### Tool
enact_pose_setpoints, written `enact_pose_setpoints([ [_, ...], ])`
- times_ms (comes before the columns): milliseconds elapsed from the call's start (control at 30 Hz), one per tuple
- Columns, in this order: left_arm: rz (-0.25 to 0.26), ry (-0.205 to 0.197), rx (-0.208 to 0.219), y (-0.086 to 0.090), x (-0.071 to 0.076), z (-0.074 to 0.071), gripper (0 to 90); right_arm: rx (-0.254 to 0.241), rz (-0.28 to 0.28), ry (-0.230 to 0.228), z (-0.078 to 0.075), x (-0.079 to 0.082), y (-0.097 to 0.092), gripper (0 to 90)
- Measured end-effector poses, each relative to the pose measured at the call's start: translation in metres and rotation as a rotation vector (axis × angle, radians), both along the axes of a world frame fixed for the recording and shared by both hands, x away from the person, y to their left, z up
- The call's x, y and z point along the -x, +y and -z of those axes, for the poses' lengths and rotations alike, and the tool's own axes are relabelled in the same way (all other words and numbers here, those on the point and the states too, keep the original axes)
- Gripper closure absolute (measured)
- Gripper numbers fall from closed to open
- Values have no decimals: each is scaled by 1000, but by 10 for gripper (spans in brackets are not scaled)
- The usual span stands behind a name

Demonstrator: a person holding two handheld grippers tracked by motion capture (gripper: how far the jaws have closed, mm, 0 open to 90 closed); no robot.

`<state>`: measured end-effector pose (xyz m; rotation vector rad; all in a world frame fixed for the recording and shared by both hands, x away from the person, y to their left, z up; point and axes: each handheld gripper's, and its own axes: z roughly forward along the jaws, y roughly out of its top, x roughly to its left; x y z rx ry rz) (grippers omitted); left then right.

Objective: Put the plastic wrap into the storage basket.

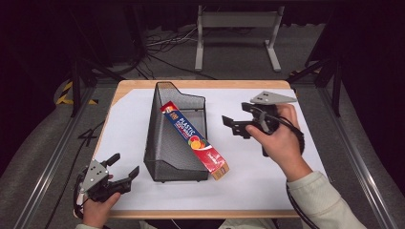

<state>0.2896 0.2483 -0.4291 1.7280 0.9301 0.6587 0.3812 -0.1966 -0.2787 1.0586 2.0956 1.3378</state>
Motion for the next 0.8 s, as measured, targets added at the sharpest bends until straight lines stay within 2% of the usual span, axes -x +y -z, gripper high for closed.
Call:
enact_pose_setpoints([
  [33, -1, -1, -3, 0, 0, 0, 192, 4, 6, -4, 1, 3, -8, 176],
  [67, -1, -1, -3, 0, 0, 0, 192, 4, 6, -4, 1, 3, -8, 176],
  [133, 2, 0, -6, -1, 0, 0, 192, 11, 25, -18, 5, 9, -28, 176],
  [233, 1, -1, -10, -3, 0, -1, 192, 19, 45, -36, 10, 16, -47, 174],
  [367, 0, -2, -10, -3, 0, -1, 192, 67, 67, -60, 20, 23, -69, 174],
  [500, 0, 1, -11, -3, 0, 0, 192, 54, 77, -70, 34, 28, -89, 173],
  [533, 0, 2, -10, -3, 0, -1, 192, 54, 77, -70, 34, 28, -89, 173],
  [700, 0, 3, -11, -2, 0, -1, 192, 42, 75, -74, 57, 33, -105, 171],
  [800, -1, 3, -11, -2, 0, -1, 192, 33, 77, -68, 80, 35, -113, 176],
])
